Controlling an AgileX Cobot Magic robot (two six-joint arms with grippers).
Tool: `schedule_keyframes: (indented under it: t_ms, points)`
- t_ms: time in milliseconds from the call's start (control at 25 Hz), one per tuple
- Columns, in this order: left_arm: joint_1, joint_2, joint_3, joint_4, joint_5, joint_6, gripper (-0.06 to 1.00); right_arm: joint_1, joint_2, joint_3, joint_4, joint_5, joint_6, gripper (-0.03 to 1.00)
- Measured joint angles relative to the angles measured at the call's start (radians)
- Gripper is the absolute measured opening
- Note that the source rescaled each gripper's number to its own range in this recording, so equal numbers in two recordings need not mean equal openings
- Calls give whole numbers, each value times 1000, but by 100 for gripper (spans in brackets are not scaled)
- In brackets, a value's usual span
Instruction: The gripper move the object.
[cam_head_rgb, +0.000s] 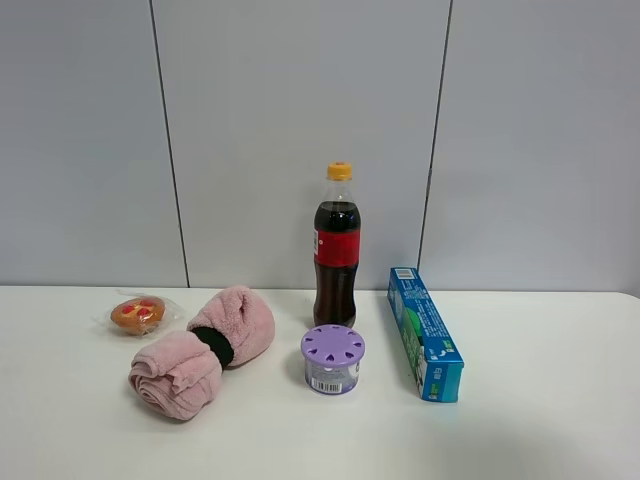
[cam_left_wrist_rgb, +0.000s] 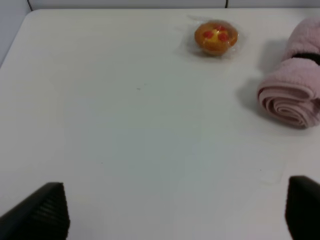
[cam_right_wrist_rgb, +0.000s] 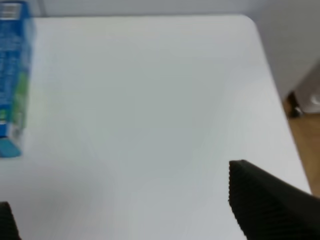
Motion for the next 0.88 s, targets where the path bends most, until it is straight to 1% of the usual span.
schedule_keyframes:
  t_ms: [120,200,360,440,880]
  points:
    - [0,0,0,0,0,0,100,-78,-137,71,0,14,3,83]
    - [0,0,0,0,0,0,100,-98,-222,110,-1,22,3,83]
    - [0,0,0,0,0,0,100,-104,-351,184,0,42,9,83]
    - [0,0,0,0,0,0,100,-104,-389,195,0,40,9,83]
    - [0,0,0,0,0,0,100,-104,-411,196,0,51,9,83]
